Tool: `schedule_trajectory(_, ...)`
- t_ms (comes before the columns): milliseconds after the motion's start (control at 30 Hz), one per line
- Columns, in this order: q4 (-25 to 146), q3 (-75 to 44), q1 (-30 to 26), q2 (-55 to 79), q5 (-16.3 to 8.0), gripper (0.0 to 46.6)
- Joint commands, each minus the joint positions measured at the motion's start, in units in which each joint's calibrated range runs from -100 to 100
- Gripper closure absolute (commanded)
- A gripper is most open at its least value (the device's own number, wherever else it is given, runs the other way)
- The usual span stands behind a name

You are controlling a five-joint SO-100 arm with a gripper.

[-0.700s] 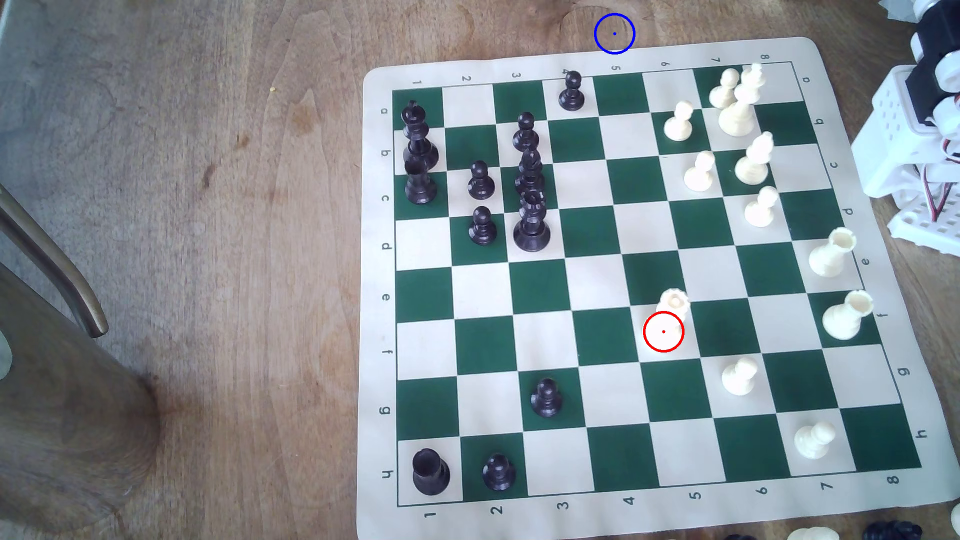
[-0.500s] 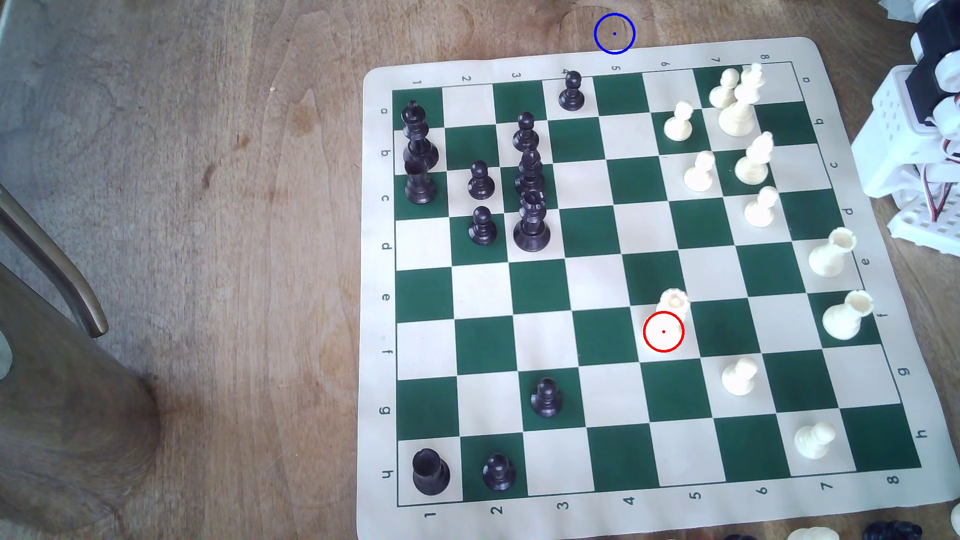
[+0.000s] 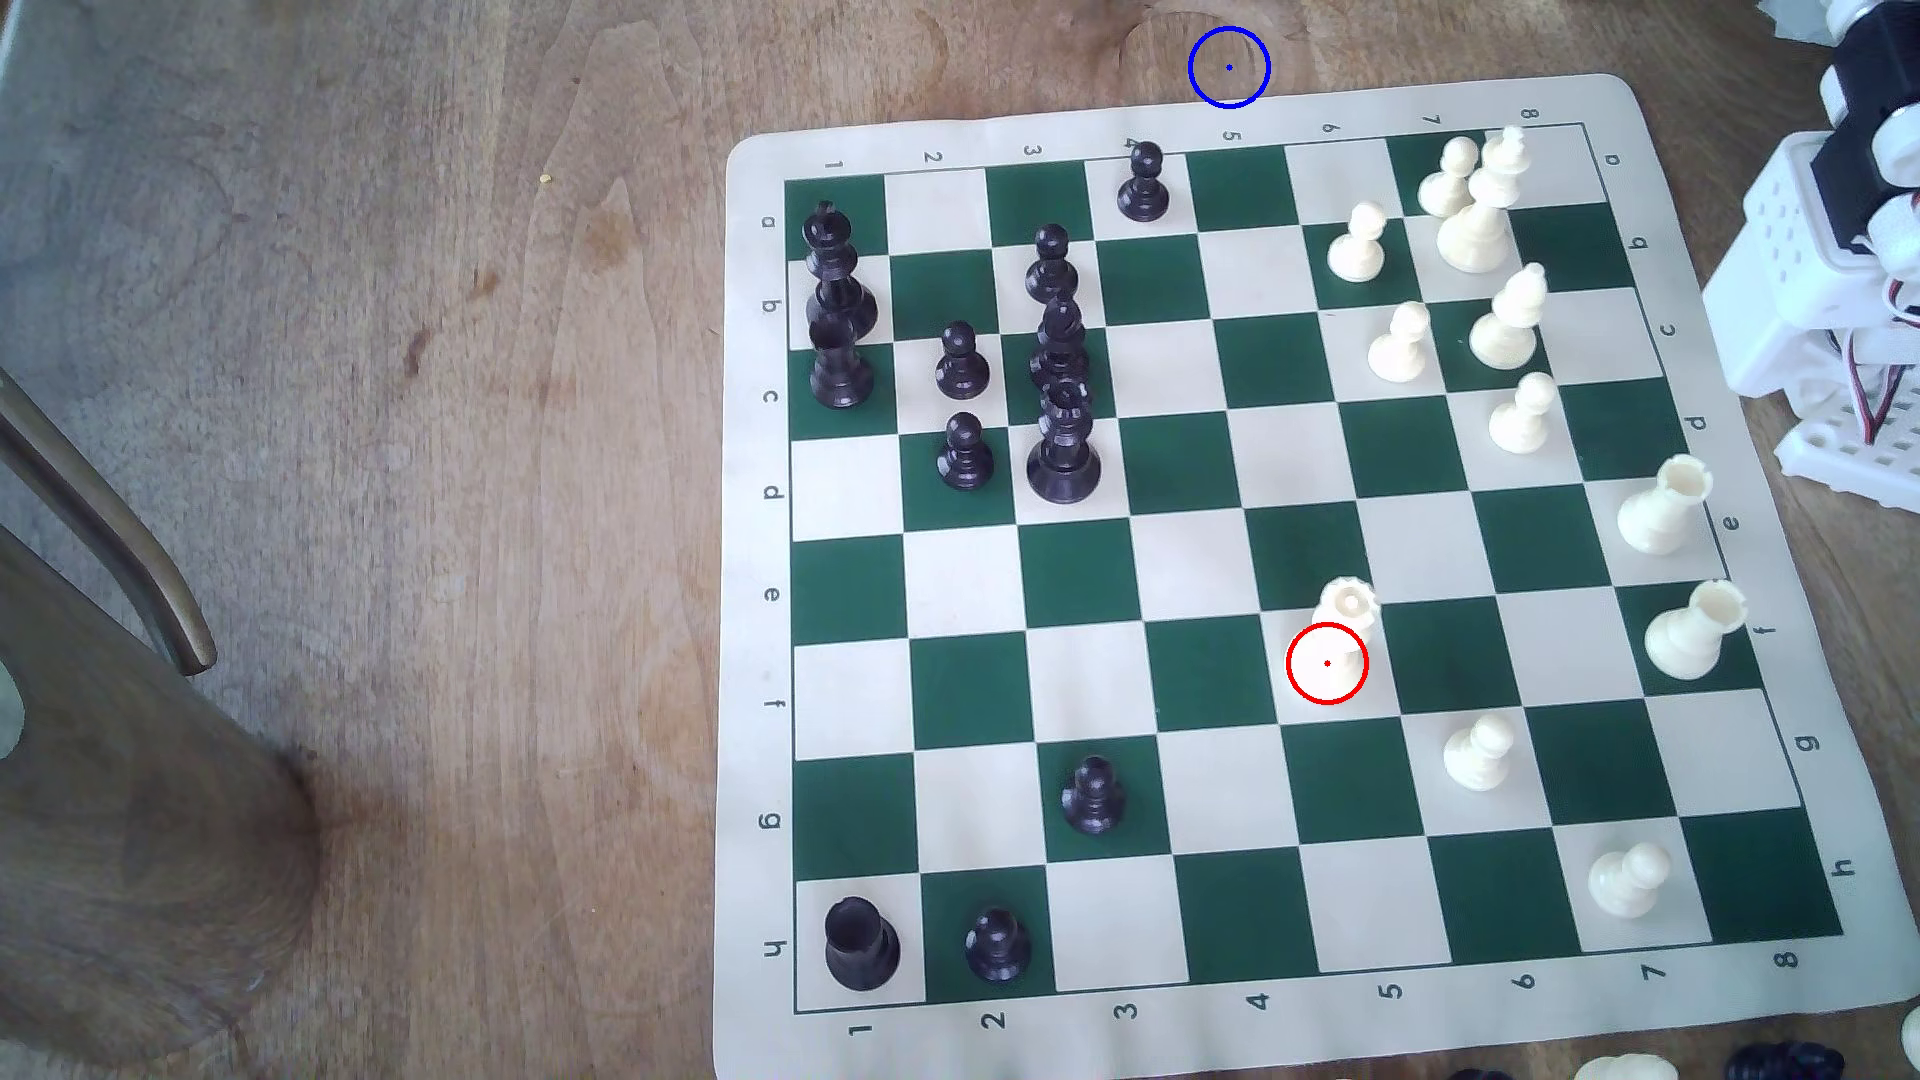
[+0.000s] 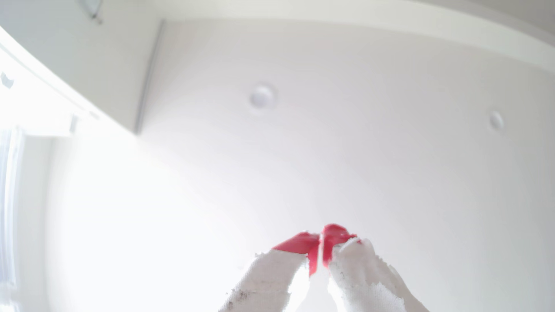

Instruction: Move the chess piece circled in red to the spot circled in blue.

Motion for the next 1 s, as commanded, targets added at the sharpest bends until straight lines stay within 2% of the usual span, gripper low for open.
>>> schedule_trajectory(0, 6.8, 0.9, -4.7, 0.1, 1.4, 46.4)
schedule_trajectory(133, 27.4, 0.8, -7.7, 0.2, 1.4, 46.4)
schedule_trajectory(167, 32.7, 0.8, -9.8, 0.2, 2.1, 46.4)
schedule_trajectory(200, 43.4, 0.8, -11.6, 0.2, 6.2, 46.5)
schedule_trajectory(233, 48.6, 0.8, -11.6, 0.2, 7.1, 46.5)
schedule_trajectory(267, 53.6, 0.8, -11.6, 0.2, 7.1, 46.5)
schedule_trajectory(400, 77.4, -0.6, -13.0, 0.2, 4.8, 46.5)
schedule_trajectory(467, 87.4, -3.4, -14.1, 0.2, 4.7, 46.4)
schedule_trajectory(500, 100.4, -8.3, -14.9, 0.8, 5.0, 46.4)
schedule_trajectory(600, 117.6, -17.3, -15.5, 5.7, 5.5, 46.4)
schedule_trajectory(667, 131.7, -28.7, -16.3, 13.0, 3.1, 45.4)
schedule_trajectory(733, 136.4, -34.0, -18.1, 16.3, 0.8, 44.2)
schedule_trajectory(800, 144.9, -44.5, -21.8, 23.4, -3.2, 44.1)
schedule_trajectory(867, 151.8, -52.8, -24.9, 30.1, -5.6, 43.2)
schedule_trajectory(900, 155.0, -56.2, -26.3, 33.3, -6.0, 43.4)
schedule_trajectory(933, 158.6, -60.9, -28.6, 38.7, -7.0, 32.9)
schedule_trajectory(967, 159.4, -62.3, -29.3, 40.7, -7.3, 31.0)
